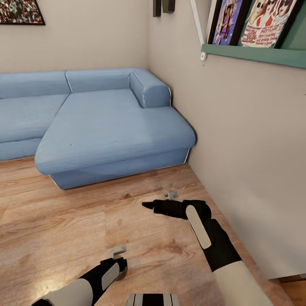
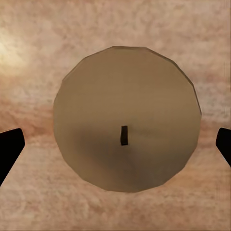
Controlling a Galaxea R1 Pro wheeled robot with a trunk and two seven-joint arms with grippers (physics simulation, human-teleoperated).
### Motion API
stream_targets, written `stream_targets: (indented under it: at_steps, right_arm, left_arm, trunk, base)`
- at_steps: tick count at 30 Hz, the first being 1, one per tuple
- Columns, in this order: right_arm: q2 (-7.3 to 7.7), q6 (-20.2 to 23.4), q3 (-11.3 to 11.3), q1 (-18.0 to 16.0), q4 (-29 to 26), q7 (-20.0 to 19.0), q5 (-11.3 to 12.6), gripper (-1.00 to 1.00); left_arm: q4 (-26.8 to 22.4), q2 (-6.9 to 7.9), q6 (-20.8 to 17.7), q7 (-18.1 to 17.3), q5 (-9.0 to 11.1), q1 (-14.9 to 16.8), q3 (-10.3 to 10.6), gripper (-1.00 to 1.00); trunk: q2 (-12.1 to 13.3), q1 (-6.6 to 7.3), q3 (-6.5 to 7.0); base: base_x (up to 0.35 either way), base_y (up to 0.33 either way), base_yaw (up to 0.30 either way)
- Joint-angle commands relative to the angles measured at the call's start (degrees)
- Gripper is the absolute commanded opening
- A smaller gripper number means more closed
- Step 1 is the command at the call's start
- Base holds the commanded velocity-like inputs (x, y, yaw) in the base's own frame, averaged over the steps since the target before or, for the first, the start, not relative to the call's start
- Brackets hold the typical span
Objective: Place each of the two pumpkins and all three candles from the living room inside a cabinet in the living room (use any cabinet), then make sure every cabinet is closed, and position the cauldron so it is next to a table in the living room.
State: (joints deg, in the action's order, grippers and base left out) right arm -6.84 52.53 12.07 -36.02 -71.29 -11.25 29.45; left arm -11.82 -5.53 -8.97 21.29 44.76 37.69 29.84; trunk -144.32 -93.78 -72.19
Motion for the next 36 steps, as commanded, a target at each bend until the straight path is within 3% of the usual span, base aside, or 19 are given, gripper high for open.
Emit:
stream_targets:
  at_steps: [1, 4, 7, 14, 22, 36]
  right_arm:
    - [0.15, 0.7, -0.1, 0.1, -3.2, -1.1, -0.7, 1.00]
    - [0.40, 2.5, 0.0, 0.2, -8.6, -2.3, -0.7, 1.00]
    - [0.62, 3.1, 0.0, 0.2, -9.9, -2.6, -0.7, 1.00]
    - [0.69, 3.3, 0.0, 0.2, -10.3, -2.7, -0.8, 1.00]
    - [0.69, 3.2, 0.0, 0.2, -10.3, -2.7, -0.9, 1.00]
    - [0.69, 3.2, 0.1, 0.2, -10.3, -2.7, -1.4, 1.00]
  left_arm:
    - [-0.1, 0.02, -0.3, 0.4, 0.3, 0.0, 0.5, 1.00]
    - [-0.1, 0.00, -0.3, 0.4, 0.3, 0.0, 0.6, 1.00]
    - [-0.1, -0.01, -0.3, 0.4, 0.3, 0.0, 0.6, 1.00]
    - [-0.1, -0.01, -0.3, 0.4, 0.3, 0.0, 0.6, 1.00]
    - [-0.1, -0.01, -0.3, 0.4, 0.3, 0.0, 0.6, 1.00]
    - [-0.1, -0.27, -0.3, 0.2, 0.3, 0.0, 0.7, 1.00]
  trunk:
    - [0.0, 0.01, -0.05]
    - [0.0, 0.01, -0.05]
    - [0.0, 0.01, -0.05]
    - [0.0, 0.01, -0.05]
    - [-0.1, -0.20, -1.82]
    - [-0.1, -0.20, -1.82]
  base:
    - [0.000, 0.000, 0.000]
    - [0.000, 0.000, 0.000]
    - [0.000, 0.000, 0.000]
    - [0.000, 0.000, 0.000]
    - [0.000, 0.000, 0.000]
    - [0.031, 0.000, 0.000]
